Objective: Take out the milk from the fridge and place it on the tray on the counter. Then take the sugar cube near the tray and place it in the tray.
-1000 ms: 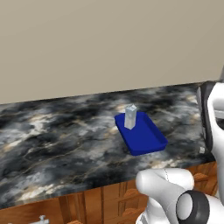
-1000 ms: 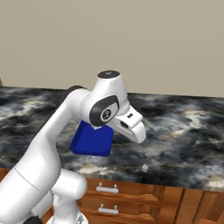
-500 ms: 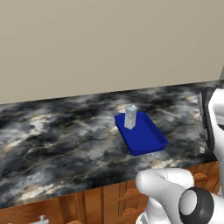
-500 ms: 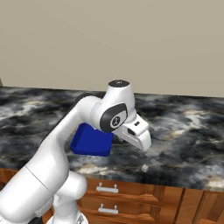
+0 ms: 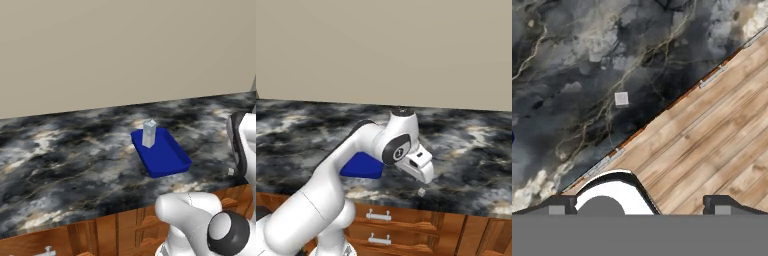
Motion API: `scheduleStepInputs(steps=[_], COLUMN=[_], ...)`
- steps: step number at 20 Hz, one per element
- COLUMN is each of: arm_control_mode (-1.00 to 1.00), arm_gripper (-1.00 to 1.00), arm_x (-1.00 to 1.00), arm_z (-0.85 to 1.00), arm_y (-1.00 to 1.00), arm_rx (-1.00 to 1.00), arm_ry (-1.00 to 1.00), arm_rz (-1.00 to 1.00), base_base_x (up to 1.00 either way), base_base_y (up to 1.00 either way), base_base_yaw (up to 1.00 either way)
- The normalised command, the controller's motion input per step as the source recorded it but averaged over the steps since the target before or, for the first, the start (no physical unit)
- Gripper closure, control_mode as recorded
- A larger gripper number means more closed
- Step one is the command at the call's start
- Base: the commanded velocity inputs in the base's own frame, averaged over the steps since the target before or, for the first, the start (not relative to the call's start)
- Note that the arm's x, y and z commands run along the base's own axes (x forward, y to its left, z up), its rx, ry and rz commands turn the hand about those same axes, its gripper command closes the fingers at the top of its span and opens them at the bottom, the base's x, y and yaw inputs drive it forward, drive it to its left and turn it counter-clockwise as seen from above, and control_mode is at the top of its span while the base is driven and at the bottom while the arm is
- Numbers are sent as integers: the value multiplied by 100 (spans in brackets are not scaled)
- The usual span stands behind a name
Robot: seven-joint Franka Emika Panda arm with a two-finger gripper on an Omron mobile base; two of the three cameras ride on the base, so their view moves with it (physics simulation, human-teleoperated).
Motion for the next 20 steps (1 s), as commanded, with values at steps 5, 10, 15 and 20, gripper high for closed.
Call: scheduleStepInputs(steps=[5,10,15,20], arm_control_mode=[-100,-100,-100,-100], arm_gripper=[-100,-100,-100,-100], arm_x=[5,15,43,45], arm_z=[-79,-65,-44,-33], arm_y=[-4,-13,-14,-11], arm_rx=[4,1,0,0], arm_ry=[1,0,0,0], arm_rz=[0,0,4,1], base_base_x=[0,0,0,0], base_base_y=[0,0,0,0], base_base_yaw=[0,0,0,0])
